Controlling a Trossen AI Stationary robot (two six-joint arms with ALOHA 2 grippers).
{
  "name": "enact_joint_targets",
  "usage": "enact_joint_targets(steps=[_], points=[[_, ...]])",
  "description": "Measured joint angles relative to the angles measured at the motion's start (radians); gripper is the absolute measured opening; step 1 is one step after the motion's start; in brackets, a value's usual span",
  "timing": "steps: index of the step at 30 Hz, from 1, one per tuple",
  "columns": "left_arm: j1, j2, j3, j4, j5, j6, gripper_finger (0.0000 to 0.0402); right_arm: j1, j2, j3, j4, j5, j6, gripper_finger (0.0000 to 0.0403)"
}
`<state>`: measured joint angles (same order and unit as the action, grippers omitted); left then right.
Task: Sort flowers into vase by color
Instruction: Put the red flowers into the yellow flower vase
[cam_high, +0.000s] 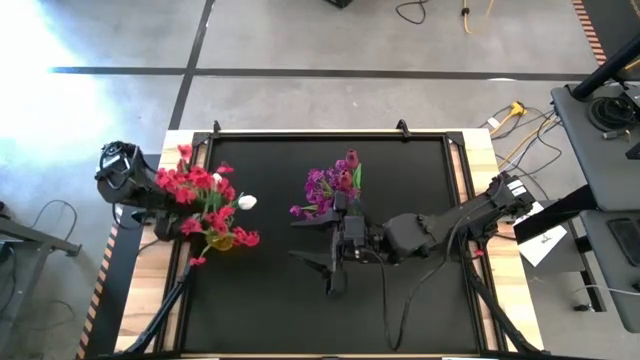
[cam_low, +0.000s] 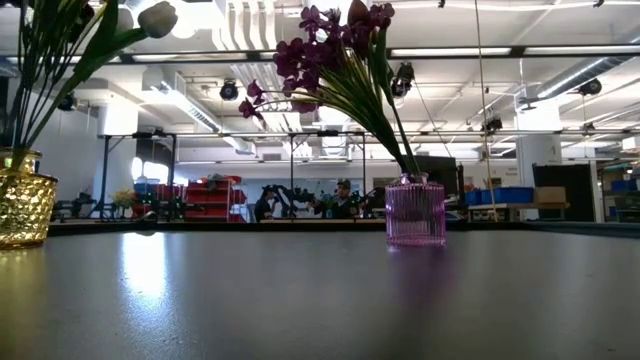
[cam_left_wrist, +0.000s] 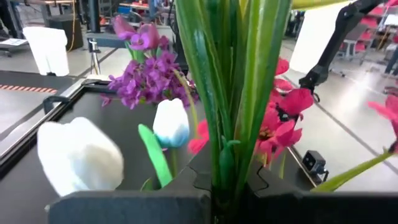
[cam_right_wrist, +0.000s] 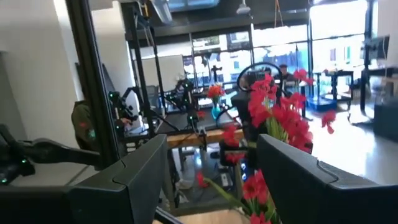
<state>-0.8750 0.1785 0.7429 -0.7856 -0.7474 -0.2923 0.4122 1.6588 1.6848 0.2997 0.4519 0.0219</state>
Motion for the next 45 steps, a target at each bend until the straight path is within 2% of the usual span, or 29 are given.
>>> enact_joint_targets(steps=[10,14,18,21,26,30,34,45], points=[[0.000,-0.131,-0.032,-0.008,0.005,0.010,0.0000,0.000,0.000,0.000,-0.040,0.027,0.057,0.0240],[0.000,-0.136,-0.035,-0.022,0.059,-0.025,0.0000,-0.001,0.000,0.000,-0.047,0.030,0.057,0.0240],[0.000,-0.129,-0.035,-0.065,0.124,-0.108,0.0000,-0.003,0.000,0.000,-0.067,0.031,0.060,0.0240],[0.000,-0.121,-0.035,-0.063,0.128,-0.107,0.0000,-0.006,0.000,0.000,-0.064,0.031,0.064,0.0240],[0.000,-0.106,-0.012,-0.013,0.072,0.019,0.0000,-0.011,0.000,0.000,-0.065,0.031,0.071,0.0240],[0.000,-0.082,0.020,-0.060,0.030,0.104,0.0000,-0.012,0.000,0.000,-0.064,0.032,0.086,0.0240],[0.000,-0.065,0.019,-0.117,0.039,0.110,0.0000,-0.012,0.000,0.000,-0.064,0.031,0.108,0.0240],[0.000,0.025,0.016,-0.036,0.079,0.125,0.0000,-0.013,0.000,0.000,-0.065,0.032,0.097,0.0240]])
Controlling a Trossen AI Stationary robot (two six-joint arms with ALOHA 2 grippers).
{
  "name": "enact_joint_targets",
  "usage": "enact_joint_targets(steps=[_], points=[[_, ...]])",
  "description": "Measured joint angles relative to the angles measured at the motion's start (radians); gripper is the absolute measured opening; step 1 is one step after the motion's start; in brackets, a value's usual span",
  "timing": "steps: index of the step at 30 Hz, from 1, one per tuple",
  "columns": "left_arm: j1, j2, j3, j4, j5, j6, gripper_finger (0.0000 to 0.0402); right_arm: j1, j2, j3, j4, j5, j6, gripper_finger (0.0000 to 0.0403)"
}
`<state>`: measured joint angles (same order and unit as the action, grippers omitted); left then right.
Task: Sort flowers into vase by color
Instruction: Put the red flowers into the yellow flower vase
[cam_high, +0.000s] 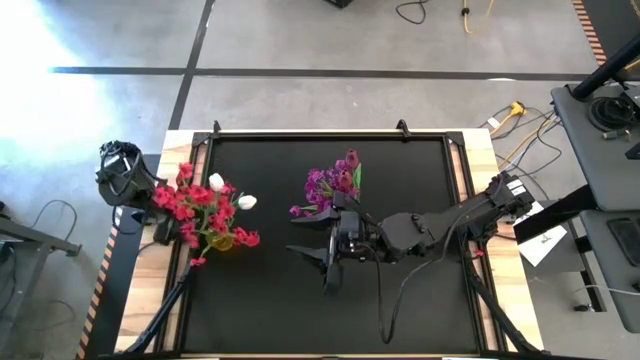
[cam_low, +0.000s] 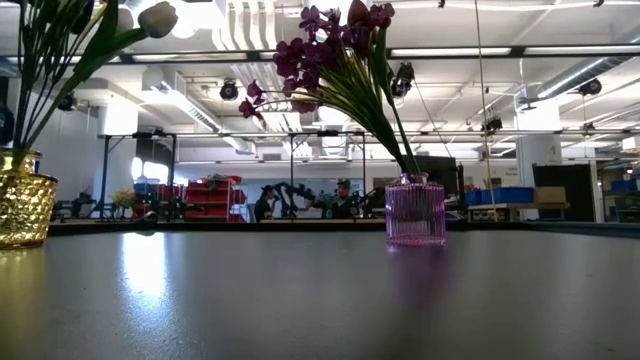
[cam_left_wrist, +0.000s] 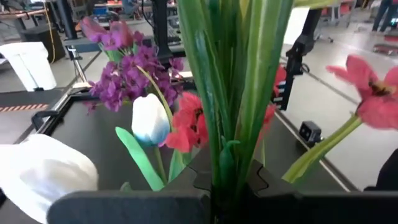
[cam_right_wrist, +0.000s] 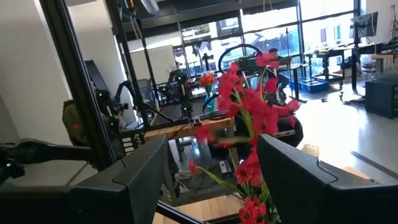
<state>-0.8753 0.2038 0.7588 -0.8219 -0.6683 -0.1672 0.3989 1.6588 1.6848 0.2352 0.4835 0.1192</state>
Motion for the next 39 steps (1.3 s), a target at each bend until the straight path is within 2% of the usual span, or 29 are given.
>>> enact_joint_targets(steps=[18,23,28,33,39], points=[[0.000,0.063,-0.018,-0.018,-0.040,-0.095,0.0000,0.000,0.000,0.000,0.000,-0.001,-0.006,0.0240],[0.000,0.066,0.022,-0.148,-0.007,-0.306,0.0004,0.000,0.000,0.000,0.000,-0.002,0.002,0.0240],[0.000,0.077,0.047,-0.295,0.081,-0.530,0.0030,0.000,0.000,0.000,0.000,-0.002,0.001,0.0240],[0.000,0.105,0.042,-0.295,0.112,-0.600,0.0065,-0.003,0.000,0.000,0.000,-0.004,-0.005,0.0240],[0.000,0.152,0.066,-0.359,0.155,-0.704,0.0130,-0.002,0.000,0.000,0.000,-0.004,0.012,0.0240]])
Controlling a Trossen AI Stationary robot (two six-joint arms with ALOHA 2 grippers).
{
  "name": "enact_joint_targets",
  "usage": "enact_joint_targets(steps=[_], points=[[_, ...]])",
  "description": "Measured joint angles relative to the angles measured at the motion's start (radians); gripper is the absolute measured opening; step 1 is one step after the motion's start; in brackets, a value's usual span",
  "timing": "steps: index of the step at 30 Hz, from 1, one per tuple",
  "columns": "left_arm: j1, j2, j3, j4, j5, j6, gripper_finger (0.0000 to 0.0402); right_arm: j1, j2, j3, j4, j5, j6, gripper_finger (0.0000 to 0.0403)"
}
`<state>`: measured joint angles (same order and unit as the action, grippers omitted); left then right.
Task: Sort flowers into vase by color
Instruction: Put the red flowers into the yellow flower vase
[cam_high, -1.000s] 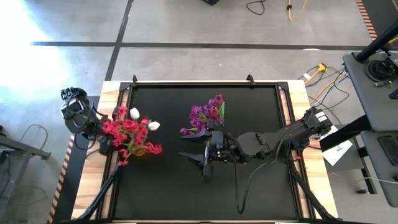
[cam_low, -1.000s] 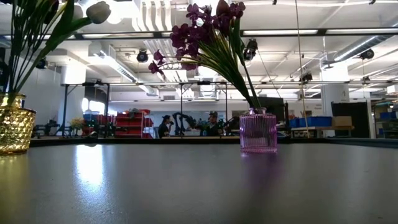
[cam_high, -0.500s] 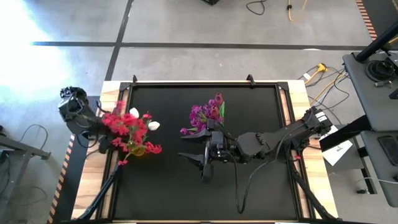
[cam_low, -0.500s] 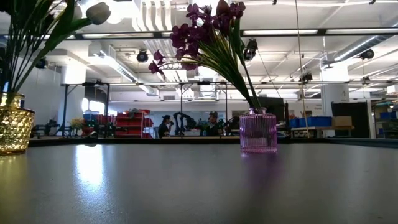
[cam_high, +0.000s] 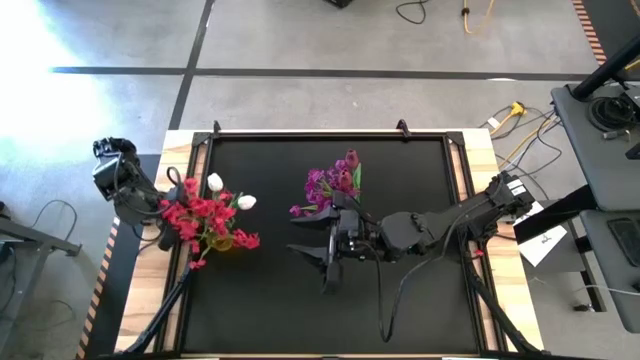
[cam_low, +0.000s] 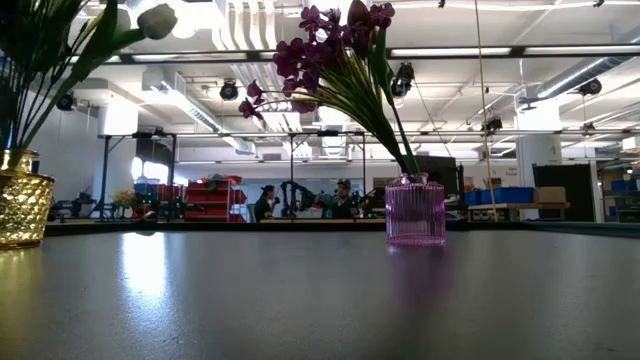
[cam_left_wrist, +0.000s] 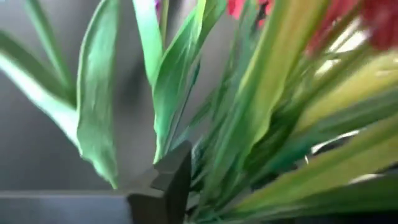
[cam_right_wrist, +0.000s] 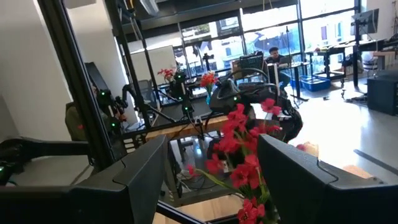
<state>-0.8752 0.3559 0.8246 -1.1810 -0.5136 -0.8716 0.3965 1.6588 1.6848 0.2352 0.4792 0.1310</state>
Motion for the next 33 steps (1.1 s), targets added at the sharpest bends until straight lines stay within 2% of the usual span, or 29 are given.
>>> enact_joint_targets(steps=[6,13,15,26,33], points=[[0.000,0.084,0.117,-0.106,0.089,-0.142,0.0202,0.000,0.000,0.000,-0.012,-0.015,0.028,0.0240],[0.000,0.240,0.322,-0.377,0.285,-0.318,0.0275,0.005,-0.013,0.002,-0.092,-0.019,0.028,0.0240],[0.000,0.278,0.367,-0.391,0.319,-0.333,0.0291,0.005,-0.017,0.002,-0.105,-0.031,0.028,0.0240],[0.000,0.467,0.641,-0.388,0.385,-0.326,0.0304,0.066,-0.035,0.002,-0.157,-0.060,-0.007,0.0240],[0.000,0.608,0.827,-0.368,0.491,-0.376,0.0304,0.144,-0.082,0.002,-0.222,-0.060,-0.011,0.0240]])
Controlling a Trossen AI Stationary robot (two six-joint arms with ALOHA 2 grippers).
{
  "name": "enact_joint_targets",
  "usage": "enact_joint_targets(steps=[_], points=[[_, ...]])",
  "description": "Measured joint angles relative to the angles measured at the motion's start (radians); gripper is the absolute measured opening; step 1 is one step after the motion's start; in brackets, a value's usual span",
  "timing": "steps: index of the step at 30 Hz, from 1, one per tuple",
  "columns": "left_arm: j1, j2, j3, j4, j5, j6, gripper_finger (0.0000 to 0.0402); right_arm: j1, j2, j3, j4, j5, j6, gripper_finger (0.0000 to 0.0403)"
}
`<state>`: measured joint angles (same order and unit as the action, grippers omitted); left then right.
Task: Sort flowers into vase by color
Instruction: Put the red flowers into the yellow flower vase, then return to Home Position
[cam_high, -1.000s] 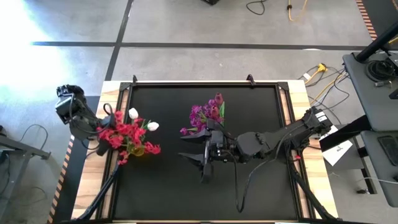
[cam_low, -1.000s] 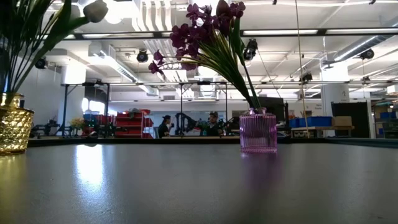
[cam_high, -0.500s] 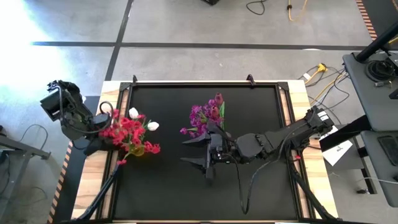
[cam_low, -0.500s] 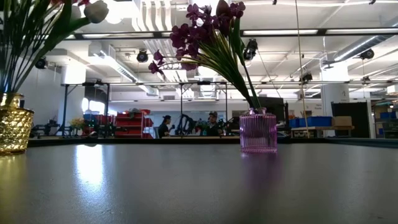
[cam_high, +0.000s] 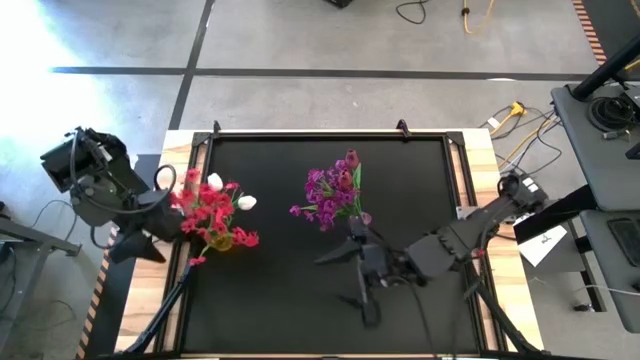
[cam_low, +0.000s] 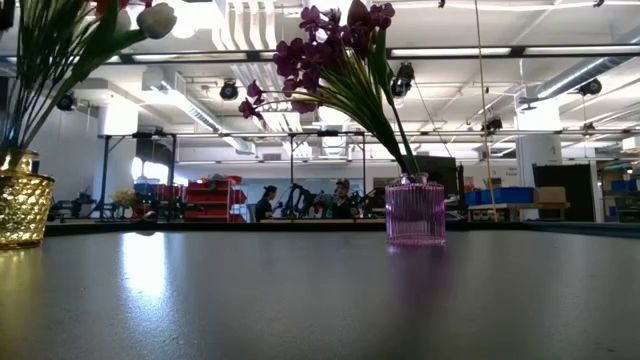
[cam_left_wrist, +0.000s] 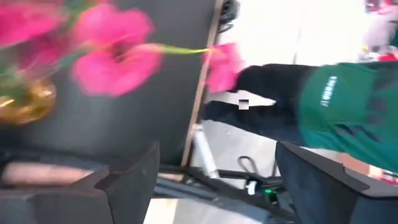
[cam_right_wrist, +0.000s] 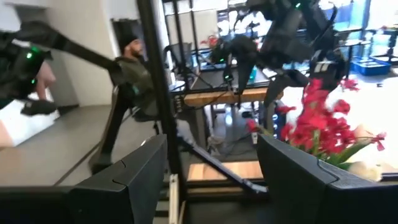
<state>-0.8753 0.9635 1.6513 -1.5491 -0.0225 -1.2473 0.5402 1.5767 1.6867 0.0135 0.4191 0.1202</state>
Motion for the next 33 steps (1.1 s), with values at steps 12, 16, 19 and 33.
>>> enact_joint_targets(steps=[12,16,19,33], points=[[-0.095,0.211,0.062,0.656,-0.179,0.586,0.0259,0.099,-0.062,0.000,-0.148,0.001,0.003,0.0223],[-0.181,0.224,0.019,0.711,-0.336,0.662,0.0204,0.136,-0.082,0.000,-0.169,0.000,0.023,0.0210],[-0.251,0.214,-0.053,0.799,-0.437,0.700,0.0147,0.160,-0.089,-0.001,-0.173,0.000,0.039,0.0201],[-0.319,0.007,-0.391,1.168,-0.578,0.752,0.0024,0.162,-0.119,0.002,-0.155,0.004,-0.029,0.0172]])
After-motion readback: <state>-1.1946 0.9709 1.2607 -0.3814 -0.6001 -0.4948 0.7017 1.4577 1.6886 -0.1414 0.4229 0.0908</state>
